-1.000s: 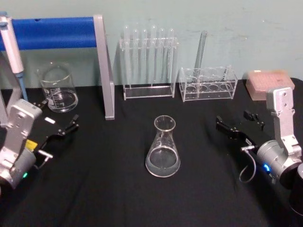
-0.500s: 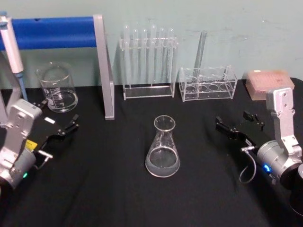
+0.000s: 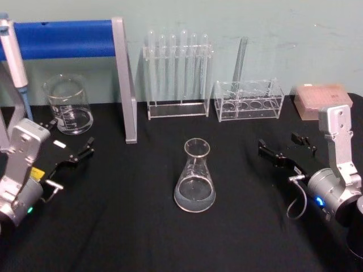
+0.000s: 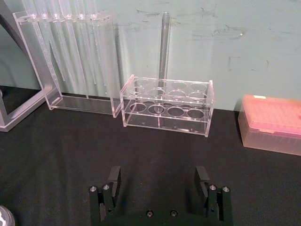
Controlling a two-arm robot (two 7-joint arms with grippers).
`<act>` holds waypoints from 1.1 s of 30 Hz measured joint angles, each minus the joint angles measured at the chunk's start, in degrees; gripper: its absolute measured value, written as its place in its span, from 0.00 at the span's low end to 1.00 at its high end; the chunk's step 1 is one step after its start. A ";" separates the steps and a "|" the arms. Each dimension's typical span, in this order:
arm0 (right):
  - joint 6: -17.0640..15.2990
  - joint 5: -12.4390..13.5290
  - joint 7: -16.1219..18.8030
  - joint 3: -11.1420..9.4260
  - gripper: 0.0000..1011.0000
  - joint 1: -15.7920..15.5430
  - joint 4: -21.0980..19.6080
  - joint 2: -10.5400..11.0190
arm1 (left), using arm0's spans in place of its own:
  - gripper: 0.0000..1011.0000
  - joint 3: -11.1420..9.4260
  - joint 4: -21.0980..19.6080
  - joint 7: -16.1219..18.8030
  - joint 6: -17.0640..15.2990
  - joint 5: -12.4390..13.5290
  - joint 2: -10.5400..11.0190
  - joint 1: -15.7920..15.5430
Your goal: Grasp the erlenmeyer flask with one hand, shake it three times, then place it back.
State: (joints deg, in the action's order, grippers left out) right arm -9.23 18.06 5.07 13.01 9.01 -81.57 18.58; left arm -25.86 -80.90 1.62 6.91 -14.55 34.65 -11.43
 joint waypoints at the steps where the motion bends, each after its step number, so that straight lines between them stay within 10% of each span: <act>1: 0.01 0.00 -0.01 0.01 0.99 0.01 0.01 0.00 | 0.99 0.00 0.00 0.00 0.00 0.00 0.00 0.00; 33: 0.06 0.00 -0.05 0.03 0.99 0.03 0.05 0.00 | 0.99 0.00 0.00 0.00 0.00 0.00 0.00 0.00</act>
State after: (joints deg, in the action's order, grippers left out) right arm -9.17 18.07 5.02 13.04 9.04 -81.52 18.58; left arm -25.86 -80.90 1.62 6.91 -14.55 34.65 -11.43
